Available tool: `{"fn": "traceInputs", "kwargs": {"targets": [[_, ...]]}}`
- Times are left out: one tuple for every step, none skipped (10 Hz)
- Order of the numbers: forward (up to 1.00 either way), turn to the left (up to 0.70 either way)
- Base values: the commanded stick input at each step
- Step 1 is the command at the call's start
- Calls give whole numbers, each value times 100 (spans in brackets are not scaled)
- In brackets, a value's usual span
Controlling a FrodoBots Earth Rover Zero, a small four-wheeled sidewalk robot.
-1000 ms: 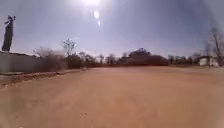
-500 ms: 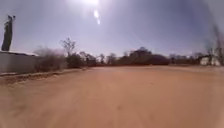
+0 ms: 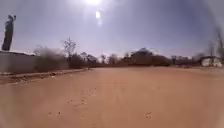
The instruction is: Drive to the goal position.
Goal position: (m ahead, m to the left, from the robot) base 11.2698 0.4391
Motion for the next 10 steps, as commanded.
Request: {"fn": "traceInputs", "kwargs": {"targets": [[85, 0], [85, 0], [85, 0], [85, 0], [85, 0], [85, 0], [85, 0], [85, 0], [85, 0], [85, 0]]}}
